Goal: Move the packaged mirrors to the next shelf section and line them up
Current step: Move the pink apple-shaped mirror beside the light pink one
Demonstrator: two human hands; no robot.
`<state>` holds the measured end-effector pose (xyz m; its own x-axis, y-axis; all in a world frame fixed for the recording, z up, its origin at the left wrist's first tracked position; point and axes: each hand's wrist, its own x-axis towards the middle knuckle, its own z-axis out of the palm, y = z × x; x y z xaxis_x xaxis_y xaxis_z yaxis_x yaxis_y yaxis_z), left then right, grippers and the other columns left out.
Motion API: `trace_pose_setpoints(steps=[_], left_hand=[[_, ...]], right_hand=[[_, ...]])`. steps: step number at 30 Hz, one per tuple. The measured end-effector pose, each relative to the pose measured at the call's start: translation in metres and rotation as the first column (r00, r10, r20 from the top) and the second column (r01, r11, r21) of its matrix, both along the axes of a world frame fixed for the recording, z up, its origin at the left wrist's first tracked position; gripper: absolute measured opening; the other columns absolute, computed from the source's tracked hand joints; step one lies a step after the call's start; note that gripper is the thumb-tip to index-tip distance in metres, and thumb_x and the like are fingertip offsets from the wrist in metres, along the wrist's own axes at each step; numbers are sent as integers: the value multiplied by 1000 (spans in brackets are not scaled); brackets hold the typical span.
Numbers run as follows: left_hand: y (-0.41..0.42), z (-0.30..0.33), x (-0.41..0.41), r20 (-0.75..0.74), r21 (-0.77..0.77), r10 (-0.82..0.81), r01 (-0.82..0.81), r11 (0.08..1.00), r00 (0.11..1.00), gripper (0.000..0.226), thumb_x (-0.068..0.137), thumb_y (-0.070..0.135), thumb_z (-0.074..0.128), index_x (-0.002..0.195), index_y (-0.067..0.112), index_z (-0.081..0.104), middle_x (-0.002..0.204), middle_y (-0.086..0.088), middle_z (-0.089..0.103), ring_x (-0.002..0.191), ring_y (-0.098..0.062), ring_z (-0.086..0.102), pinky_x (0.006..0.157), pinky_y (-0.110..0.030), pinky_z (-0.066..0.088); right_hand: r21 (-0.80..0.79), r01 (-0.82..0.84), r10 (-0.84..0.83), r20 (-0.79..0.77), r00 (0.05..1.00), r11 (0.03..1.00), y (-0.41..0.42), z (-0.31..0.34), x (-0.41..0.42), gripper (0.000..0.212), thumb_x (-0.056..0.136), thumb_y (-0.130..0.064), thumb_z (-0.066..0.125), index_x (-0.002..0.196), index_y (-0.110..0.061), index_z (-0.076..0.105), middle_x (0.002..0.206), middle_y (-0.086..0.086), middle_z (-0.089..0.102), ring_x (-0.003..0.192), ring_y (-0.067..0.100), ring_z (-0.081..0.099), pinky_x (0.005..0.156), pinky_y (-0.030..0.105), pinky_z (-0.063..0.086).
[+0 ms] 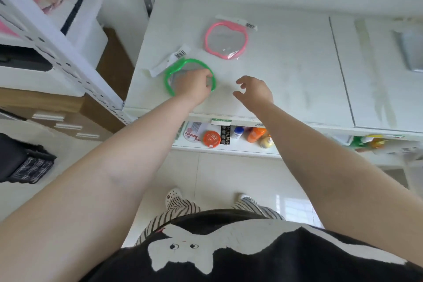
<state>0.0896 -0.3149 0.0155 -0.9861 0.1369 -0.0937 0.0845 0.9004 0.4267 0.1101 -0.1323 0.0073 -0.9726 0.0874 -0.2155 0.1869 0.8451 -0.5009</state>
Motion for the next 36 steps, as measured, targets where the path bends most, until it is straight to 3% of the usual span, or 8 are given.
trace_pose_setpoints(steps=[6, 15, 24, 28, 30, 32, 36], left_hand=[[-26, -8, -34, 28, 36, -98, 97, 995, 995, 39, 84, 15, 56, 122, 23, 60, 124, -2, 65, 116, -26, 59, 94, -35, 49], [-1, -4, -93, -10, 50, -175, 176, 983, 984, 41, 86, 15, 57, 127, 11, 53, 129, -13, 54, 117, -31, 54, 99, -39, 44], [19, -21, -169, 92, -30, -29, 32, 999, 995, 56, 83, 24, 64, 131, 4, 45, 127, -21, 48, 116, -39, 54, 97, -41, 46], [26, -34, -189, 213, 19, 74, -80, 997, 974, 60, 80, 27, 66, 131, 4, 44, 130, -20, 53, 120, -36, 53, 98, -37, 45], [30, -38, -195, 231, 48, 96, -109, 993, 968, 57, 81, 26, 65, 129, 2, 46, 129, -19, 55, 119, -35, 54, 95, -34, 45], [34, -39, -198, 221, 89, 124, -147, 985, 967, 49, 82, 22, 64, 124, 1, 51, 125, -20, 57, 116, -35, 56, 90, -33, 46], [34, -40, -192, 302, 269, 188, -272, 924, 935, 30, 81, 8, 63, 110, 0, 63, 108, -18, 67, 103, -32, 65, 81, -33, 49]], right_hand=[[6, 171, -171, 27, 985, 985, -24, -5, 11, 37, 88, -30, 61, 124, -26, 58, 120, -2, 63, 109, 17, 59, 77, 26, 42], [42, 273, -274, 29, 961, 961, -8, 4, -26, 39, 89, -32, 60, 127, -27, 56, 123, -4, 61, 110, 18, 58, 74, 26, 40], [0, 299, -298, 65, 952, 954, 18, -11, -115, 49, 90, -36, 59, 134, -16, 49, 125, 4, 60, 108, 25, 61, 84, 34, 50], [13, 303, -302, 115, 946, 953, 23, -17, -142, 45, 92, -39, 55, 124, -6, 56, 121, 11, 61, 107, 31, 60, 85, 36, 51], [-15, 307, -301, 145, 942, 952, 24, -21, -152, 32, 91, -39, 55, 100, -10, 63, 108, 15, 58, 96, 31, 58, 70, 33, 50], [-48, 323, -311, 169, 935, 945, 22, -24, -159, 28, 89, -39, 56, 79, -13, 57, 97, 13, 52, 81, 27, 51, 56, 29, 39], [-187, 398, -365, 190, 912, 898, 19, -23, -160, 21, 88, -30, 60, 80, -12, 54, 75, 4, 51, 75, 26, 50, 56, 27, 37]])
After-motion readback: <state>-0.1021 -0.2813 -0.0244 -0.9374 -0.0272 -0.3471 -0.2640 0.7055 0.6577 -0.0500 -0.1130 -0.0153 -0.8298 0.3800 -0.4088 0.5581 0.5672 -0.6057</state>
